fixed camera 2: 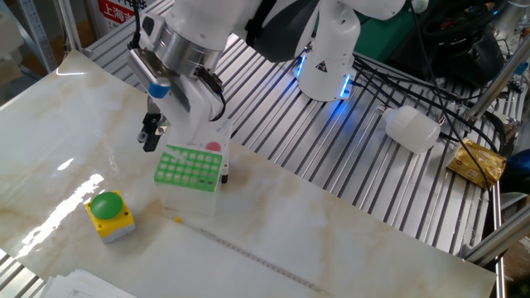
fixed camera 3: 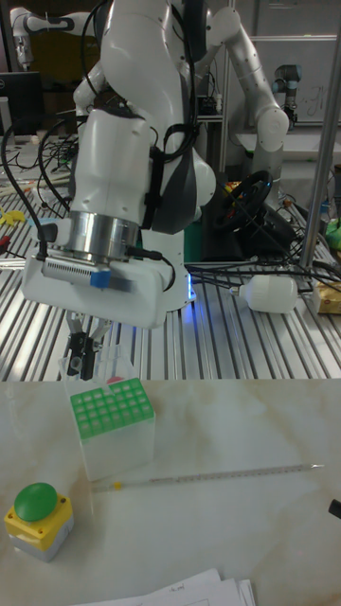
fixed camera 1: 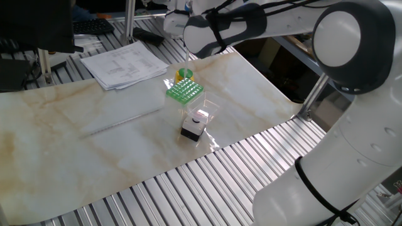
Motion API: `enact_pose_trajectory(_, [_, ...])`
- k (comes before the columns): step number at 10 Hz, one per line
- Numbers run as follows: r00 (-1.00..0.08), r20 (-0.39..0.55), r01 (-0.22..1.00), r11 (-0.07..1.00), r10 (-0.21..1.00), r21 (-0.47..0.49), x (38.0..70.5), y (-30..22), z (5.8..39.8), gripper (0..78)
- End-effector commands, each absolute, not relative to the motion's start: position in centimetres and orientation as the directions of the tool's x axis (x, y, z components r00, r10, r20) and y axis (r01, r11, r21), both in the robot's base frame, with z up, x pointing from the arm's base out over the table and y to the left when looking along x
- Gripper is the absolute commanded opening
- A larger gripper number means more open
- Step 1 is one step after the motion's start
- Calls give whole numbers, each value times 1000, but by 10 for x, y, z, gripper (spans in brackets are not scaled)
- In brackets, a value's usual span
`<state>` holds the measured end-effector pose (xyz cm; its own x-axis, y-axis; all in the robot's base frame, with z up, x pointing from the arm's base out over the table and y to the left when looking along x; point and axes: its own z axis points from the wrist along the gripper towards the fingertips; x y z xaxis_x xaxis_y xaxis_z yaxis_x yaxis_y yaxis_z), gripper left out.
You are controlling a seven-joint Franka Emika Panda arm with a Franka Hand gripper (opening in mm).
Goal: Insert a large pipette tip into the holder for large pipette tips
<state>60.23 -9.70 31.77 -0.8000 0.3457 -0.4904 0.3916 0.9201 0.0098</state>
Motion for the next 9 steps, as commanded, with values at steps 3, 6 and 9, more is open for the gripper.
enact_pose_trajectory(3, [-784,-525,386,922,332,7,605,-99,312,12])
enact_pose_trajectory(6, [-776,-535,387,922,333,12,604,-98,306,12])
enact_pose_trajectory(9, [-772,-541,387,922,333,15,601,-97,299,12])
